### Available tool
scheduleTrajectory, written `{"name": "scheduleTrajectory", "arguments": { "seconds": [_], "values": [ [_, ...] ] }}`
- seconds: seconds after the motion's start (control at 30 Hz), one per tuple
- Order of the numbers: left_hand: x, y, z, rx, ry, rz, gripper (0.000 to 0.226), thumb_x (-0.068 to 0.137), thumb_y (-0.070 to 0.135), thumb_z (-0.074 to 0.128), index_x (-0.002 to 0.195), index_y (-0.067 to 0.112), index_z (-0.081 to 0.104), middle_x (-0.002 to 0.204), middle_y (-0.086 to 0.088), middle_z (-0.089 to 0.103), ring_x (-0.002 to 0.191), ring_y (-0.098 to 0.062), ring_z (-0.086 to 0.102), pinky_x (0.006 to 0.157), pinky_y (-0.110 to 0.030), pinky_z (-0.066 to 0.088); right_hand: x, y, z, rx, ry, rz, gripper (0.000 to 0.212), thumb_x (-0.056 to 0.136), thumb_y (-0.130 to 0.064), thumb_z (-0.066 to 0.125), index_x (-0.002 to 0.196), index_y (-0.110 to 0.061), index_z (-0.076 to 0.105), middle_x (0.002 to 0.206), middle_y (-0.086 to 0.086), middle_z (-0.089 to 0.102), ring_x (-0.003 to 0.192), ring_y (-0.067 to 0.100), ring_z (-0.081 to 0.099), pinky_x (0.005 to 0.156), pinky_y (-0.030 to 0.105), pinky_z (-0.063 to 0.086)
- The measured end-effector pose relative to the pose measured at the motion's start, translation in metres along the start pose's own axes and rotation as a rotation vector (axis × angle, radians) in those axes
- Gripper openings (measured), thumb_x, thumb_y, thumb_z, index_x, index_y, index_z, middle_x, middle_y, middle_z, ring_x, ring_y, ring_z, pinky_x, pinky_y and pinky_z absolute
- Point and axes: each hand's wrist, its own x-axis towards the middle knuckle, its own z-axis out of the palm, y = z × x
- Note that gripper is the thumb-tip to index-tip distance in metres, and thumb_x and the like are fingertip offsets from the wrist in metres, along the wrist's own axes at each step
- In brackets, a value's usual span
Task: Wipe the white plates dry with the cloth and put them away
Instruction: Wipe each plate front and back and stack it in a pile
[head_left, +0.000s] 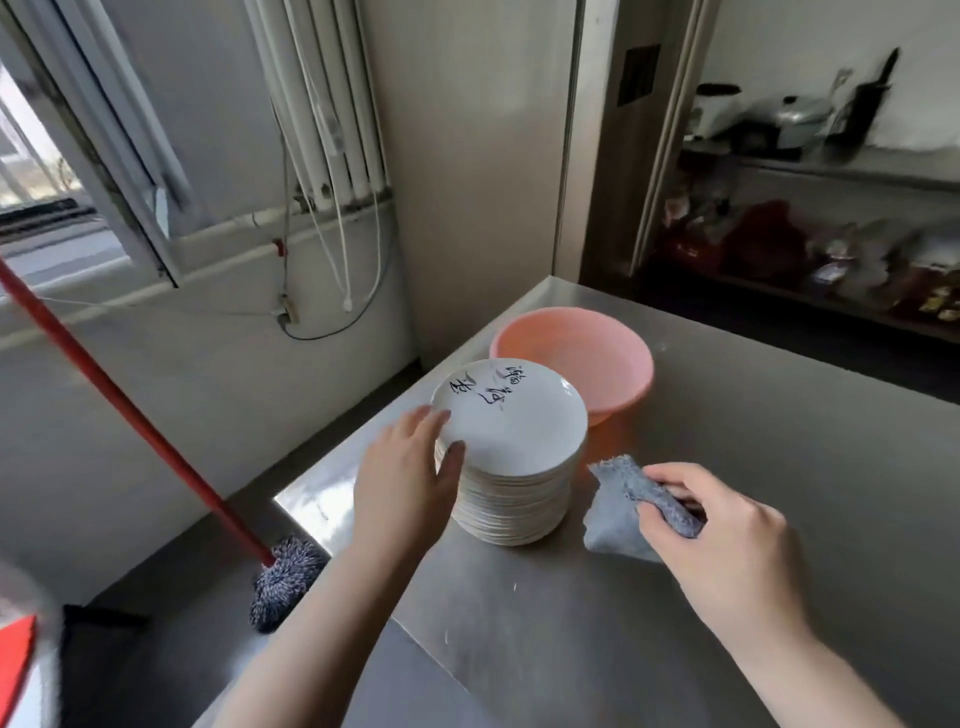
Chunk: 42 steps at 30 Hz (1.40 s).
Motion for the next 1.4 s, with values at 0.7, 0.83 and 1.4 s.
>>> {"name": "scheduleTrajectory", "arguments": {
  "seconds": [0.7, 0.83, 1.4],
  "values": [
    [0.056, -0.023, 0.022, -0.175, 0.018, -0.221, 0.026, 0.079, 0.027, 0.064, 0.059, 0.017, 0.051, 0.073, -0.001, 0.056, 0.067, -0.022, 0.046, 0.048, -0.027, 0.022, 0.020, -0.009, 0.011, -0.154, 0.155, 0.047, 0.028, 0.066, -0.003, 0.079, 0.086, -0.021, 0.072, 0.069, -0.006, 0.069, 0.064, 0.025, 0.066, 0.057, 0.034, 0.055],
    [0.056, -0.019, 0.020, -0.184, 0.030, -0.231, 0.024, 0.077, 0.024, 0.063, 0.058, 0.017, 0.050, 0.068, 0.000, 0.048, 0.064, -0.022, 0.043, 0.049, -0.027, 0.022, 0.020, -0.007, 0.011, -0.141, 0.148, 0.060, 0.027, 0.067, -0.005, 0.079, 0.086, -0.022, 0.071, 0.068, -0.007, 0.069, 0.064, 0.025, 0.066, 0.058, 0.033, 0.055],
    [0.062, -0.011, 0.017, -0.379, 0.082, -0.259, 0.008, 0.071, 0.007, 0.056, 0.067, 0.000, 0.059, 0.062, -0.019, 0.054, 0.057, -0.025, 0.031, 0.051, -0.031, 0.029, 0.022, -0.005, 0.005, -0.135, 0.141, 0.069, 0.027, 0.067, -0.008, 0.080, 0.087, -0.024, 0.072, 0.070, -0.009, 0.069, 0.066, 0.019, 0.066, 0.060, 0.027, 0.052]
  ]
}}
